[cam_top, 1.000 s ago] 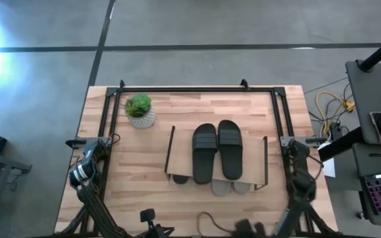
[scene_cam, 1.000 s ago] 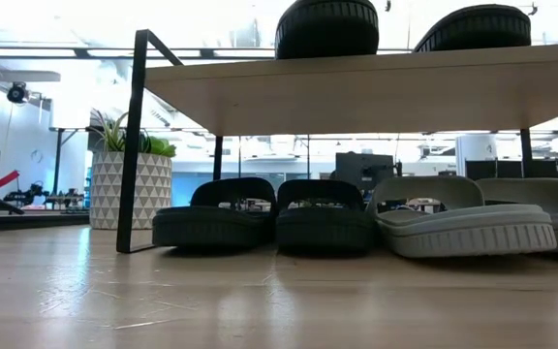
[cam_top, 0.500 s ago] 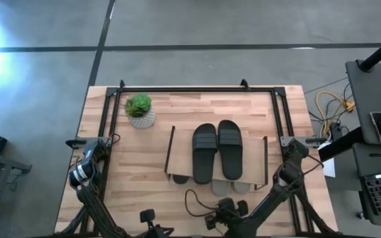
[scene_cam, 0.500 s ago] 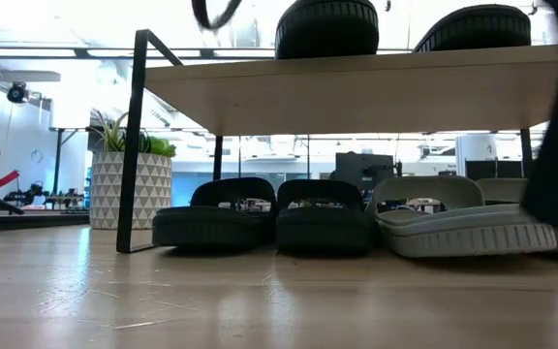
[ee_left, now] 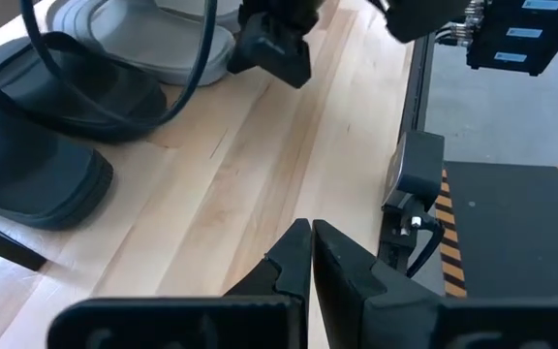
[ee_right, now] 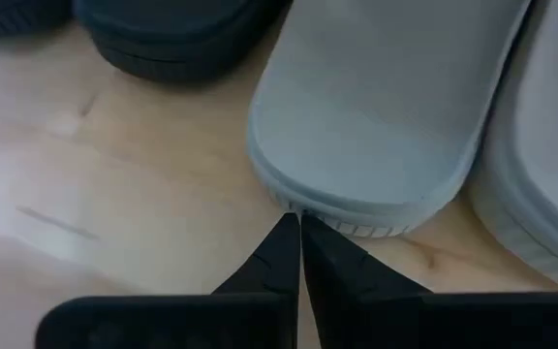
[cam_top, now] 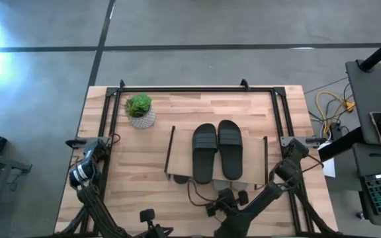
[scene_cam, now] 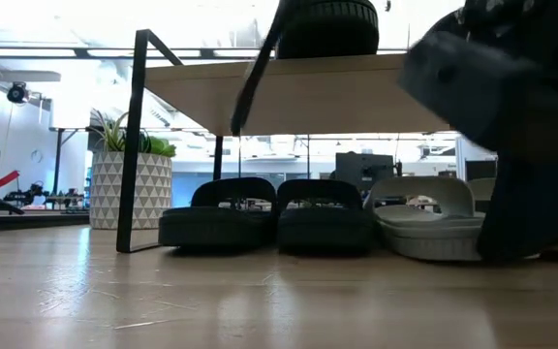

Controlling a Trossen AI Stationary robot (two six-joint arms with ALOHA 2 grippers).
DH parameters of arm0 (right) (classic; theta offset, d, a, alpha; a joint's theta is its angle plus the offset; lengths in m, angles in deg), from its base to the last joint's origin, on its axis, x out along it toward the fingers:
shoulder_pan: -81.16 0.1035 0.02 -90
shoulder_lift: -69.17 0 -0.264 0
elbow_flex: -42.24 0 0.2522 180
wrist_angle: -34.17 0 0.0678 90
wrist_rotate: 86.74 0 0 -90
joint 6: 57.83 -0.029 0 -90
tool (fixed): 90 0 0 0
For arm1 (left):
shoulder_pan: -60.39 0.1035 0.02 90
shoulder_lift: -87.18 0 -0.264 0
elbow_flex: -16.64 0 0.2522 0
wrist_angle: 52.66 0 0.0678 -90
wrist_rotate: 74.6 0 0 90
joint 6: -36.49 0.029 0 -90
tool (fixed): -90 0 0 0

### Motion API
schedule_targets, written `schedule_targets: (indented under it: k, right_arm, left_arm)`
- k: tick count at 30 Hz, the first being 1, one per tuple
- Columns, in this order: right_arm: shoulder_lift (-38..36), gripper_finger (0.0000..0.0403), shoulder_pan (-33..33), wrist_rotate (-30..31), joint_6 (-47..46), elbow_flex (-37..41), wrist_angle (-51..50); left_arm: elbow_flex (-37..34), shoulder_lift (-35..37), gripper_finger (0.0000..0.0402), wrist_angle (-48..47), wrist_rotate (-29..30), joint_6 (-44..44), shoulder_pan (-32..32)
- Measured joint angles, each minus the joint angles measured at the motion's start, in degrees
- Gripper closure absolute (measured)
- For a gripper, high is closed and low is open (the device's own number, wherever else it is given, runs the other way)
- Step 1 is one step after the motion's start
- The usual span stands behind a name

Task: Pick and place slides into the shelf
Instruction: Adjust the slides under the shelf

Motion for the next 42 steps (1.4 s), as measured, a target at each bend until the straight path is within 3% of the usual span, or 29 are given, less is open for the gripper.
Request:
schedule_targets:
  k: [10,17,25,30,35,42]
  right_arm:
    - [0.08,0.0392,-0.45,2.72,-2.16,-0.21,-3.07]
    - [0.09,0.0392,2.73,4.17,-0.43,-9.40,-12.97]
    - [0.09,0.0392,11.04,6.31,5.23,-23.14,-14.37]
    - [-0.10,0.0392,15.42,6.38,5.71,-31.61,-15.03]
    - [-1.86,0.0392,16.61,7.20,-4.60,-30.21,-15.52]
    - [-3.52,0.0392,16.63,14.26,2.55,-31.38,-13.98]
  left_arm:
    - [0.02,0.00,0.0402,0.30,-0.93,-0.07,0.00]
    - [0.07,0.00,0.0402,3.65,-0.91,0.01,0.00]
    - [1.84,0.81,0.0402,8.27,1.78,0.09,-0.02]
    - [3.03,5.33,0.0402,8.86,4.44,2.98,1.23]
    - [2.48,12.04,0.0402,2.67,4.24,3.17,5.31]
    - [2.28,23.31,0.0402,-4.57,2.45,8.44,11.32]
